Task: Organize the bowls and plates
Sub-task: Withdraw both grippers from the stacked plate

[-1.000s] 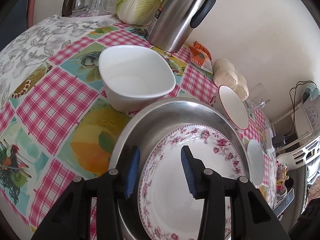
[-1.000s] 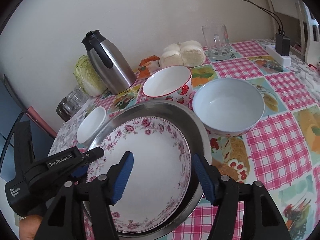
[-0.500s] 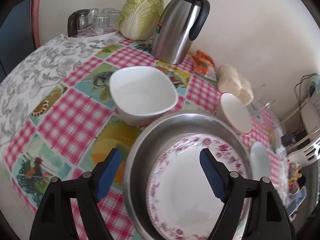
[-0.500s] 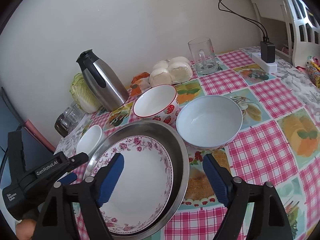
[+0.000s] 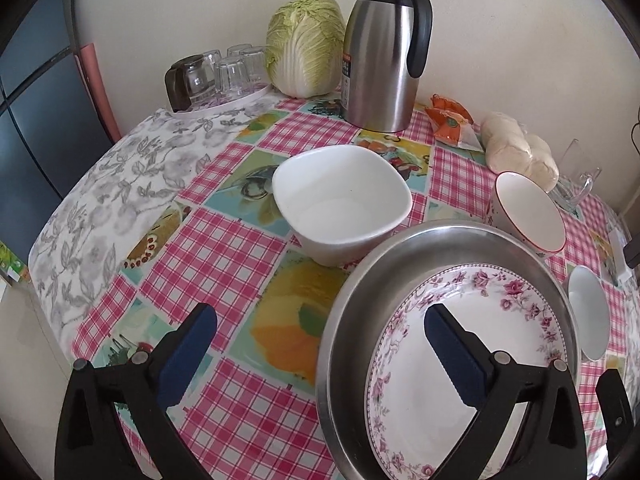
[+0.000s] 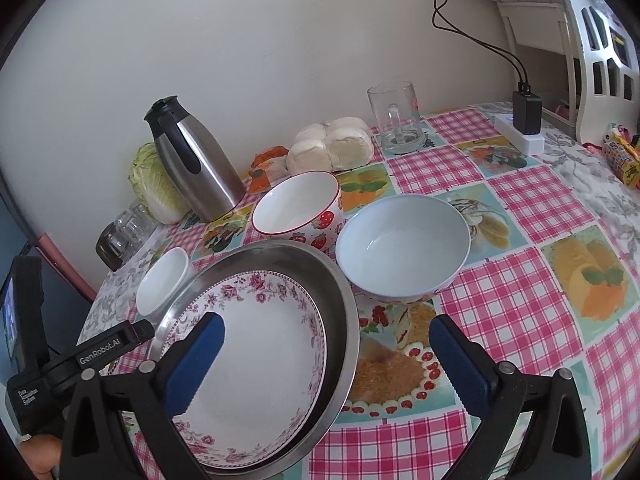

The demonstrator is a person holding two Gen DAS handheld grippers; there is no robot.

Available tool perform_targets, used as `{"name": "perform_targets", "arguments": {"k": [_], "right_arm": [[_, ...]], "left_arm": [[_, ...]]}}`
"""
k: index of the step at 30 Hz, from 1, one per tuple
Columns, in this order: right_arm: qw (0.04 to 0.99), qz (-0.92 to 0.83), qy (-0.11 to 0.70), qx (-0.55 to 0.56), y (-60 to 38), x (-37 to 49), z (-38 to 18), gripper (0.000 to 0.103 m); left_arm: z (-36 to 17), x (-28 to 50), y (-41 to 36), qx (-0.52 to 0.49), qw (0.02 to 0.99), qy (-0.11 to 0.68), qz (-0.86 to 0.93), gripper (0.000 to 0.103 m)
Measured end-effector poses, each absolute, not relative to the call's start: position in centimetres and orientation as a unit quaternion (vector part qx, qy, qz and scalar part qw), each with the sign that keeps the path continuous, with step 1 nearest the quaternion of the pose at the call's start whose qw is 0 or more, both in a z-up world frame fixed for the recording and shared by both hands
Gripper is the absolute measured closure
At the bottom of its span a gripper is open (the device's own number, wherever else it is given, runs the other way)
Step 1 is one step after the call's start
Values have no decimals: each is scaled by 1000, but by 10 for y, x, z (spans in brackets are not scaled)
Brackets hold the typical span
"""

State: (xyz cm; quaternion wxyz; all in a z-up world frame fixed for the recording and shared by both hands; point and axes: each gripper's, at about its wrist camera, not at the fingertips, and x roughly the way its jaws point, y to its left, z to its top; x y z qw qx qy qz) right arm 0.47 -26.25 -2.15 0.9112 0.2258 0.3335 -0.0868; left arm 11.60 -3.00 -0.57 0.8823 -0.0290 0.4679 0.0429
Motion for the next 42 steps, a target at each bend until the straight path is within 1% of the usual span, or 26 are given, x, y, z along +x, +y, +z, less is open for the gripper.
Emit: {"name": "perform_targets", "arguments": {"k": [4, 8, 13, 20, 30, 36, 42], "right_arm": [[913, -92, 330, 223, -262, 5, -23, 0], [915, -99, 326, 216, -261, 4, -23, 0], [919, -111, 328, 188, -262, 2, -20, 0], [917, -117, 326, 196, -270, 0, -15, 0], [919, -127, 321, 192, -285, 15, -4, 0], [916, -123, 330, 192, -299, 40, 8, 0], [907, -116, 361, 181, -308, 77, 16, 0]], "left_arm": [[-2, 116, -34, -25, 890, 454, 36, 0], [7, 117, -39, -23, 905, 424, 26, 0], [15, 120, -39, -35, 916, 400, 11, 0], [16, 137, -34, -95, 906, 412, -25, 0], [40, 159, -19, -138, 921, 363, -38, 0], [37, 175, -23, -155, 914, 370, -58, 0], [27, 195, -44, -140, 906, 387, -95, 0]]}}
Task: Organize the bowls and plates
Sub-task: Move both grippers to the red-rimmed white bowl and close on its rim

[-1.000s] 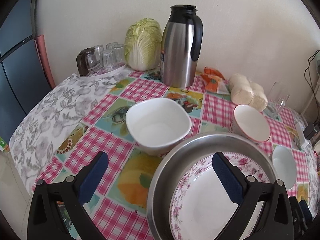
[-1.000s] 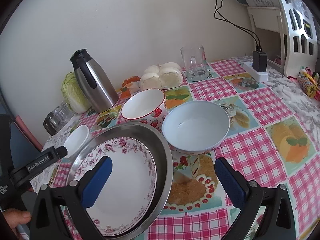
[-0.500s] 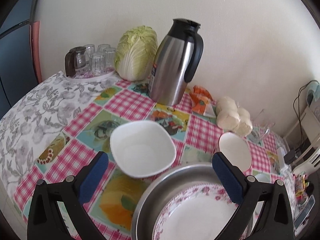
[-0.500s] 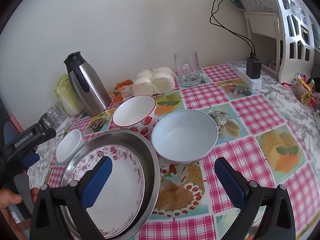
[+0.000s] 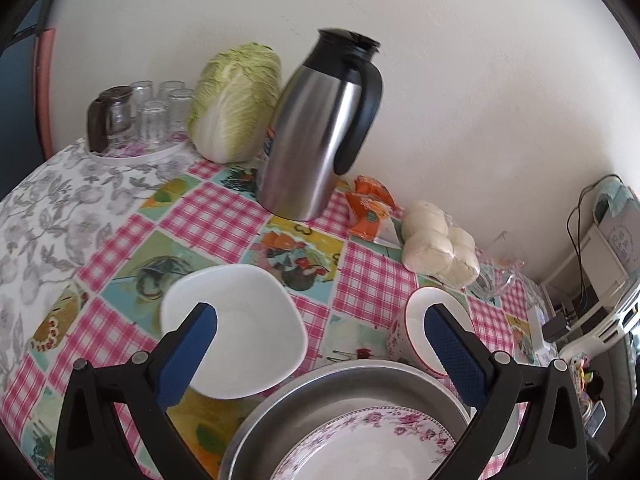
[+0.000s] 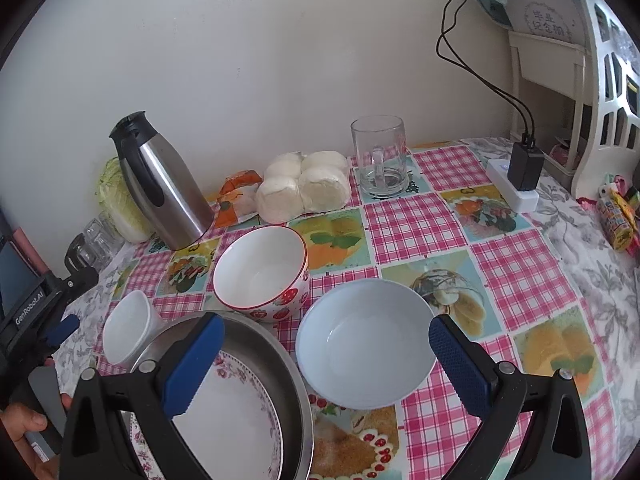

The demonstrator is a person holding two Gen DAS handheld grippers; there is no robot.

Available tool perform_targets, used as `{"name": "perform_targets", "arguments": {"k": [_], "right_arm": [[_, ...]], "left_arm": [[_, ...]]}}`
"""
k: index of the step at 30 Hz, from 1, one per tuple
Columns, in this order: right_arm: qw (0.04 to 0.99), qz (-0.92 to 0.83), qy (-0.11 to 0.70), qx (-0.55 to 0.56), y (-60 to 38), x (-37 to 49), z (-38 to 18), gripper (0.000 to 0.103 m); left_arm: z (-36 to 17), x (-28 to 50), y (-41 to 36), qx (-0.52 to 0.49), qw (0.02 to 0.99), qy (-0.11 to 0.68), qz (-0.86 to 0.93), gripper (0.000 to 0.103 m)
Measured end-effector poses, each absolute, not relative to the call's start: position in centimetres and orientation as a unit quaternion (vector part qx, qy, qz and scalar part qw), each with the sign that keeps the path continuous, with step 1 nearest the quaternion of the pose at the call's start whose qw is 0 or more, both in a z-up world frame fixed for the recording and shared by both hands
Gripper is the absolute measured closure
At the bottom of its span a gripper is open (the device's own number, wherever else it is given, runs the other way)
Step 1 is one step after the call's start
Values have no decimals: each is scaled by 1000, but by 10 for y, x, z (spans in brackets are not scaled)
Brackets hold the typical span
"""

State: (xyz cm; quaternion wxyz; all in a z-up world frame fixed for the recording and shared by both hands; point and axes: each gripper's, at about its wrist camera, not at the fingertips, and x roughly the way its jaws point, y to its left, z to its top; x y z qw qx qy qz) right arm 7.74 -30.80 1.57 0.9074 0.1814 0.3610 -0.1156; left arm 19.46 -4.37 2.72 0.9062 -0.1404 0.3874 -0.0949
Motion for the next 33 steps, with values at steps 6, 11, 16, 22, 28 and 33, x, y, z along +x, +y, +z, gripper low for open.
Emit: {"name": "perform_targets", "arguments": {"k": [6, 11, 16, 22, 28, 33], "right_arm": [[887, -108, 399, 207, -327, 119, 16, 0], [879, -96, 420, 204, -332, 150, 11, 0], [872, -87, 445, 186, -333, 176, 1, 0], [857, -84, 475, 182, -334, 198, -16, 0], [847, -83, 496, 172, -332, 212, -31, 8], [839, -76, 511, 169, -329, 221, -43, 35]], "left_arm": [[25, 217, -67, -121, 896, 405, -133, 0], [31, 242, -85, -94, 883, 423, -182, 0], [26, 262, -107, -55, 868, 450, -201, 0], [16, 278, -131, -9, 871, 452, -192, 0], [-4, 291, -151, 24, 855, 482, -189, 0], [-26, 299, -159, 22, 828, 530, -180, 0]]}}
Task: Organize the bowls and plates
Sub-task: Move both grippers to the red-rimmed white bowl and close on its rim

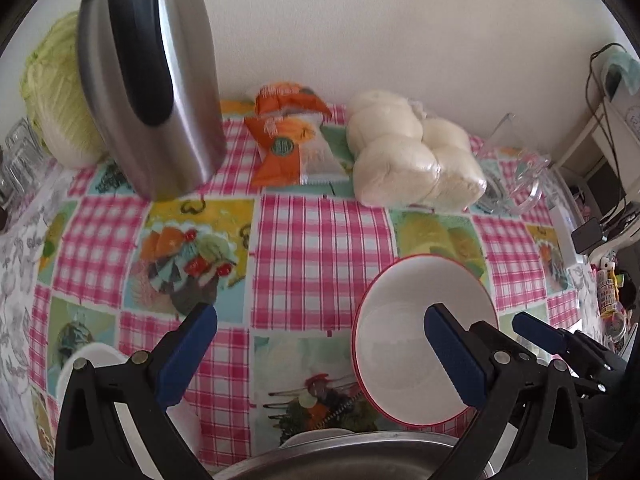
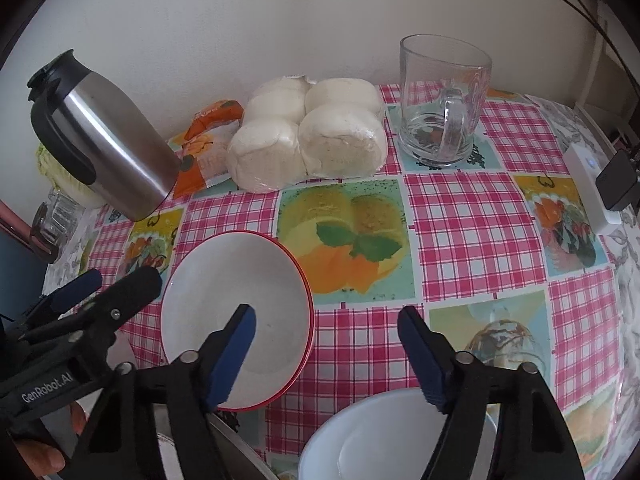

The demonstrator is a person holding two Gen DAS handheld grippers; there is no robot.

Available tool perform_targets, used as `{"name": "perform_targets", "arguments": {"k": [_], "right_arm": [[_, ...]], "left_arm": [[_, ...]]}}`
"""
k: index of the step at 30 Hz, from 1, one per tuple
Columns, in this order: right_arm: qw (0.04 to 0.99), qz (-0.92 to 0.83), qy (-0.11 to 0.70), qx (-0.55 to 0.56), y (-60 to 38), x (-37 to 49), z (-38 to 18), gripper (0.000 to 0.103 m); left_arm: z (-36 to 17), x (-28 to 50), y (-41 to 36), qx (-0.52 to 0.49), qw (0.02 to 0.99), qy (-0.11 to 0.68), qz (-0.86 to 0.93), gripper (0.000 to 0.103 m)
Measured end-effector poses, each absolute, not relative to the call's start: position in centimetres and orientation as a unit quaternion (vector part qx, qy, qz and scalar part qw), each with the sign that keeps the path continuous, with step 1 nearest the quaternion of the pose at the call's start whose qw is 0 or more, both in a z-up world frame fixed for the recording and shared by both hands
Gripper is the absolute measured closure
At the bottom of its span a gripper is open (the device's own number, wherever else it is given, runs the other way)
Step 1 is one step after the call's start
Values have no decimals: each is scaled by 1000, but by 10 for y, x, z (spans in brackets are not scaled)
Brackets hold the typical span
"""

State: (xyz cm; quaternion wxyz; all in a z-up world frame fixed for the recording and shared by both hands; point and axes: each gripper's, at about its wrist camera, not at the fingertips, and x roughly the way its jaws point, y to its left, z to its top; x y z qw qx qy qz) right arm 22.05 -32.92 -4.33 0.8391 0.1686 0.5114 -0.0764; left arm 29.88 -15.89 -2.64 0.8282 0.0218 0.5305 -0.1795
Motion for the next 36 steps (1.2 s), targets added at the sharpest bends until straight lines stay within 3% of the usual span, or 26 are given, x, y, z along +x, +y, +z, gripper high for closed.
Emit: {"name": "perform_targets", "arguments": {"k": [1, 3, 5, 9, 13, 16, 24, 36], "right_arm": [[838, -75, 514, 169, -329, 221, -45, 40], [835, -72, 518, 169, -327, 223, -50, 51], [832, -69, 523, 173, -326, 224, -54, 57], [828, -65, 528, 179, -324, 227, -61, 67], [821, -59, 539, 180, -321, 230, -68, 86], [820, -59, 541, 174, -316, 232, -68, 90], [826, -74, 530, 176, -319, 225, -57, 93], [863, -74, 477, 149, -312, 192, 19, 93]], "left_arm": [[-30, 300, -160, 21, 824, 536, -181, 2], [-36, 300, -164, 24, 816, 548, -183, 16], [-42, 299, -168, 31, 807, 561, -181, 38], [-56, 298, -176, 33, 787, 588, -183, 50], [-67, 295, -181, 37, 776, 603, -184, 73], [-69, 292, -186, 39, 775, 599, -195, 92], [-50, 282, -193, 35, 796, 569, -203, 93], [29, 235, -182, 33, 845, 495, -200, 93]]}}
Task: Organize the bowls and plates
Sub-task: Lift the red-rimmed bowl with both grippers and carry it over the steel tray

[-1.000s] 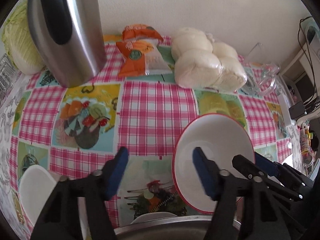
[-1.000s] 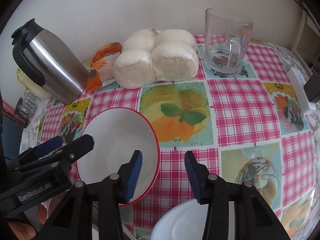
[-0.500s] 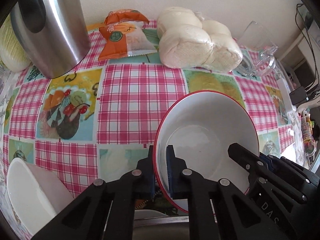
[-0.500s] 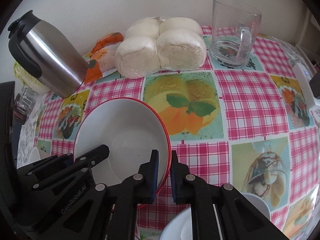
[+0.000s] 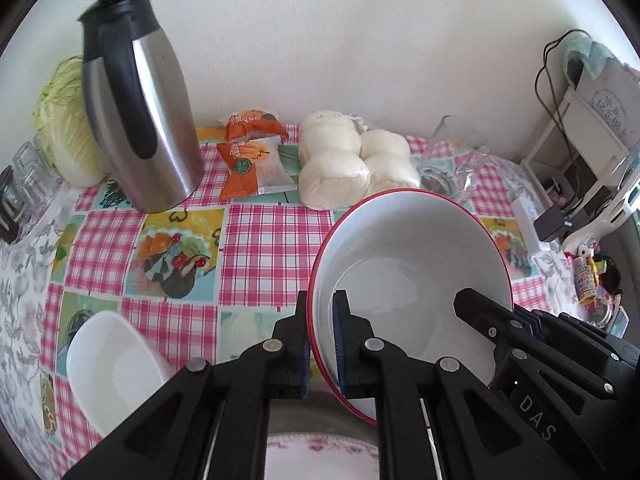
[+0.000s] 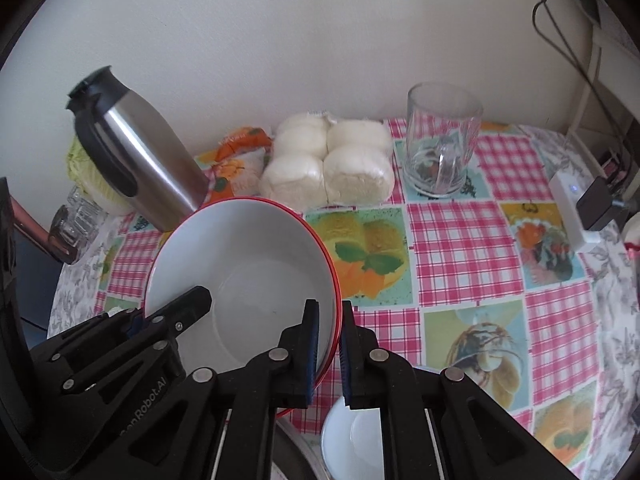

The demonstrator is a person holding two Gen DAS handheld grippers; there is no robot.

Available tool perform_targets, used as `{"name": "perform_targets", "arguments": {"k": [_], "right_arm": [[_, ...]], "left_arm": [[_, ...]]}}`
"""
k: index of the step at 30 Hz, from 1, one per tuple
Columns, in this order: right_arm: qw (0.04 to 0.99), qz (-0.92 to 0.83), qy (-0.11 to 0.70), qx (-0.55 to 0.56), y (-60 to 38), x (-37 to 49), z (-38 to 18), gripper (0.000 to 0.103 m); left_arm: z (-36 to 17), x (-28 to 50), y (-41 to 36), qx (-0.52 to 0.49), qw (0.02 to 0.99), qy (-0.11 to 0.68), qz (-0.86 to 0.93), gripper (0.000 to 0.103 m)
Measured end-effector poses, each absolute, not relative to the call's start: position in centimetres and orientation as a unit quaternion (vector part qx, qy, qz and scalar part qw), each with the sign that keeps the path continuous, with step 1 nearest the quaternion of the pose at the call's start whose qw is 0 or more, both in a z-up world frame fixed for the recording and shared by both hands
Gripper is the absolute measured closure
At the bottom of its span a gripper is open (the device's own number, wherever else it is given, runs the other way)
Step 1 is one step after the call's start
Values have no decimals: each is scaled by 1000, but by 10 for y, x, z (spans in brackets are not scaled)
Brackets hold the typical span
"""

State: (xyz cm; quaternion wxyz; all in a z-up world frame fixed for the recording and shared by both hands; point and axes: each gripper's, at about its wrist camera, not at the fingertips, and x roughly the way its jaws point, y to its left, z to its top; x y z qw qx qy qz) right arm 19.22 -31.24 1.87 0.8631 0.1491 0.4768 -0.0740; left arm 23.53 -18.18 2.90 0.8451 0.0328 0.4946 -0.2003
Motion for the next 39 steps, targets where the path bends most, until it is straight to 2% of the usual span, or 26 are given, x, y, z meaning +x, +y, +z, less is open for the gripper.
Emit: {"name": "perform_targets", "arguments": {"k": [7, 17, 39], "right_arm": [[873, -64, 464, 134, -294, 154, 50, 93], [876, -47, 462, 133, -260, 102, 59, 93], [862, -37, 463, 205, -226, 42, 5, 92]], "left_arm": [[48, 191, -157, -2, 856, 479, -194, 93], [55, 136, -121, -29, 867, 468, -169, 93], [10, 84, -85, 7, 857, 494, -145, 92]]}}
